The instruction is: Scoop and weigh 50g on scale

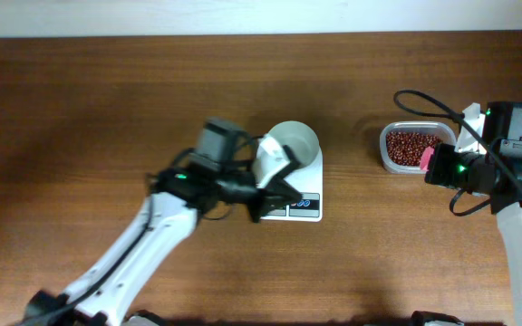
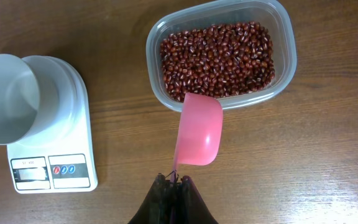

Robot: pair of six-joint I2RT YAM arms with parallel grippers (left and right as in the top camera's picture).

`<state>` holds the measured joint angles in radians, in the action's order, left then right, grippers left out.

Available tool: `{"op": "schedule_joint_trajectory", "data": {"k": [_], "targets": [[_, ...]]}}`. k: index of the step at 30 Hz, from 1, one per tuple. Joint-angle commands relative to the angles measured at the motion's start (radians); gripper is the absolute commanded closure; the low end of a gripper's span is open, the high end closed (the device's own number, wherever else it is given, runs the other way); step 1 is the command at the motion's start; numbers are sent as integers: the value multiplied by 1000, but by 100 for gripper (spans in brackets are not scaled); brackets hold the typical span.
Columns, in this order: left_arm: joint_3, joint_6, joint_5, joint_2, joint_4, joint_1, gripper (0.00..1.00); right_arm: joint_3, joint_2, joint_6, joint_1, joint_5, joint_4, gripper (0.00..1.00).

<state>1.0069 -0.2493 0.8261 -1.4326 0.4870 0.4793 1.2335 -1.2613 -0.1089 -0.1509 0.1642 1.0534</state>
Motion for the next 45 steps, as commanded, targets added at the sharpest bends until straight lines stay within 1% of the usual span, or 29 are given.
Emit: {"op": "schedule_joint_trajectory", "data": {"k": [1,2,3,4,5,7,8,9,11,15,20,24,27,30,45], "targets": [[10,342,-529,-56,-48,153,100,24,8,2,-6,8,-2,96],[10,436,-701,-72,-49,197,100,24,8,2,-6,8,-2,96],[10,510,-812,-89,-48,230,100,24,8,2,-6,8,-2,96],[10,558,-870,-105,-49,254,100,24,8,2,-6,8,-2,96],[10,594,-898,-123,-53,274,100,24,8,2,-6,8,-2,96],[10,605,-906,-172,-72,311,100,24,8,1,-6,8,-2,96],[10,610,-916,-187,-75,315,100,24,8,1,-6,8,-2,96],[10,647,-947,-203,-74,317,100,24,8,2,-6,8,-2,96],[10,679,-975,-229,-79,317,100,24,8,1,-6,8,-2,96],[10,679,-977,-271,-93,317,100,24,8,1,-6,8,-2,96],[9,679,-976,-275,-97,317,100,24,8,1,-6,9,-2,96],[9,678,-954,-307,-112,317,100,24,8,1,-6,9,-2,96],[9,678,-953,-309,-112,317,100,24,8,1,-6,9,-1,96],[9,632,-916,-309,-117,317,100,24,8,1,-6,9,1,96],[9,615,-898,-320,-116,317,100,24,8,1,-6,9,7,96]]}}
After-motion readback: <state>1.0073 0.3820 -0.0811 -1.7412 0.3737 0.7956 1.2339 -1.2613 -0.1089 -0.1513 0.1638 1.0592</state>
